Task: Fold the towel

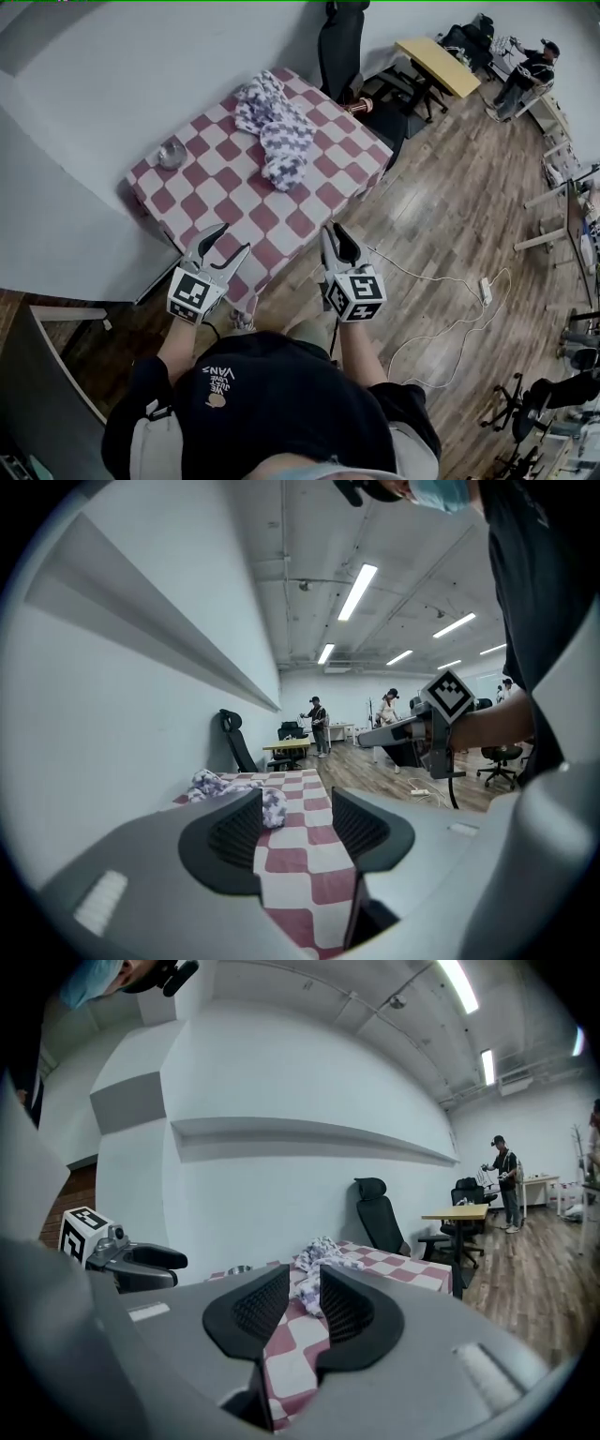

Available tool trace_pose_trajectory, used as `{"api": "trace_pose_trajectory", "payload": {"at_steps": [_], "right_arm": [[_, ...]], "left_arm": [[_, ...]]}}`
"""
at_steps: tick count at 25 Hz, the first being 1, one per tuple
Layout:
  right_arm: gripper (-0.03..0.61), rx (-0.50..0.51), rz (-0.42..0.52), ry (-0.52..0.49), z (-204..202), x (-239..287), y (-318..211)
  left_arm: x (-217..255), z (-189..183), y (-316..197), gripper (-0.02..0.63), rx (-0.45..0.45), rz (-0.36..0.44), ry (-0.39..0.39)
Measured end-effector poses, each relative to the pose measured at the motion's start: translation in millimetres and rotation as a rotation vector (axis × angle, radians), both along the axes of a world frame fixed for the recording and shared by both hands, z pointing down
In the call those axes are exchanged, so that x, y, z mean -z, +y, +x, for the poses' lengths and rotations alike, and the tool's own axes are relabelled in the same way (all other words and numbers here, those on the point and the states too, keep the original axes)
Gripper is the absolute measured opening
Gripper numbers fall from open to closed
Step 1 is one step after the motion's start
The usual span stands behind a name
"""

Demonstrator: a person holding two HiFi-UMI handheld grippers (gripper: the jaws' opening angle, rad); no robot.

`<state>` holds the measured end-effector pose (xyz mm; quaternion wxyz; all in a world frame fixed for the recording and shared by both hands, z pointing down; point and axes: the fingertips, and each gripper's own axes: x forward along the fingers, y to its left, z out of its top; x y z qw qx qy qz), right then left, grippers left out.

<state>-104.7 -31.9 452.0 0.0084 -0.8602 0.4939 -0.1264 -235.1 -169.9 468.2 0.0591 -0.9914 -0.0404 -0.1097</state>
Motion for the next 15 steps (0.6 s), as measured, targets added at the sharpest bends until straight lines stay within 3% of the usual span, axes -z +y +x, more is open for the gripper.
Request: {"api": "trace_pose_trajectory", "payload": {"at_steps": [6,15], "right_arm": [[0.092,0.072,-0.018,-0.007,45.6,-9.8,-2.2],[0.092,0.348,-0.056,0.032,145.0,-6.6,6.8]], "left_arm": [[-17.1,32.9,4.0,0.216,0.073,-0.023,-0.016],[-26.7,97.3,37.2,0.216,0.368,-0.05,-0.022]]}}
